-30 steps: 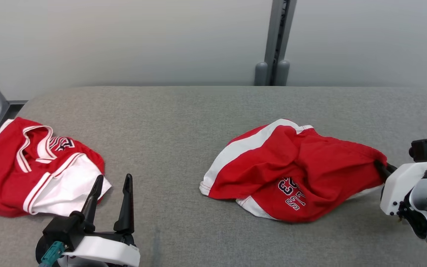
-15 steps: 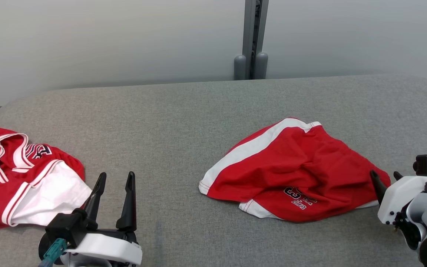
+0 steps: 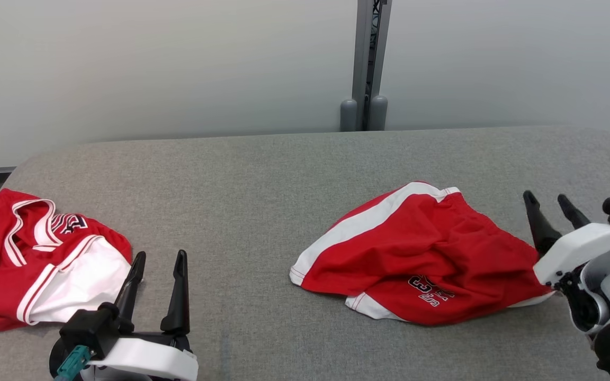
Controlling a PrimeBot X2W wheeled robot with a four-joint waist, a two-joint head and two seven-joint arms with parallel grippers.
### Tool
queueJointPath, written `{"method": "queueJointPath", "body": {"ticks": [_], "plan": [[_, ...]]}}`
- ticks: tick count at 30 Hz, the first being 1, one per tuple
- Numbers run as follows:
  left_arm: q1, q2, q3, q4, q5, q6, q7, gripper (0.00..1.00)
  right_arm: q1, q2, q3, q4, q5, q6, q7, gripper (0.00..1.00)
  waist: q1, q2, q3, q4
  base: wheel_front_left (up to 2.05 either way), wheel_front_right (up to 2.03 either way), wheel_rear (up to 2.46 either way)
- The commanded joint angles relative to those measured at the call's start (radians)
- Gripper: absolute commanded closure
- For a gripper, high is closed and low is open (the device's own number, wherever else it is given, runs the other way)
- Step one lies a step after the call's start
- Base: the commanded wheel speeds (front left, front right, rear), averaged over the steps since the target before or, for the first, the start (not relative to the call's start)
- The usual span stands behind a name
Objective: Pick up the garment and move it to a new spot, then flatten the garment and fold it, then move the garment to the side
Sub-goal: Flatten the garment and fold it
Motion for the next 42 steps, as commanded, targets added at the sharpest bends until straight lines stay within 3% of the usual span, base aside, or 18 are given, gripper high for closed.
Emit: {"method": "queueJointPath", "body": {"ticks": [1,8,14,20,26,34,42], "plan": [[0.01,0.009,0.004,-0.005,0.006,-0.005,-0.005,0.0,0.043,-0.007,-0.071,-0.058,-0.043,0.0,-0.006,0.0,0.0,-0.0001,-0.001,0.001,0.0,0.0,0.0],[0.009,0.012,0.005,-0.011,0.008,-0.006,-0.005,0.0,0.29,0.103,-0.44,-0.368,-0.323,0.0,-0.006,0.0,0.0,-0.0001,0.004,0.004,0.0,0.0,0.0],[-0.001,0.012,-0.005,-0.008,0.006,-0.005,-0.005,0.0,0.415,0.215,-0.574,-0.512,-0.522,0.0,-0.006,0.0,0.0,-0.0001,0.01,-0.004,0.0,0.0,0.0],[-0.007,0.007,-0.02,0.009,-0.009,-0.008,-0.003,0.0,0.453,0.269,-0.638,-0.591,-0.621,0.0,-0.006,0.0,0.0,-0.0001,0.014,-0.01,0.0,0.0,0.0],[-0.01,0.005,-0.076,0.039,-0.025,-0.032,0.053,0.0,0.462,0.284,-0.655,-0.617,-0.654,0.0,-0.006,0.0,0.0,-0.0001,0.015,-0.016,0.0,0.0,0.0],[-0.058,0.014,-0.277,0.097,-0.091,-0.07,0.262,0.0,0.429,0.287,-0.67,-0.641,-0.679,0.0,-0.001,0.0,0.0,-0.0001,0.047,-0.075,0.0,0.0,0.0],[-0.18,0.059,-0.506,0.127,-0.216,-0.068,0.417,0.0,0.38,0.278,-0.653,-0.649,-0.681,0.0,0.006,0.0,0.0,-0.0001,0.107,-0.158,0.0,0.0,0.0]]}}
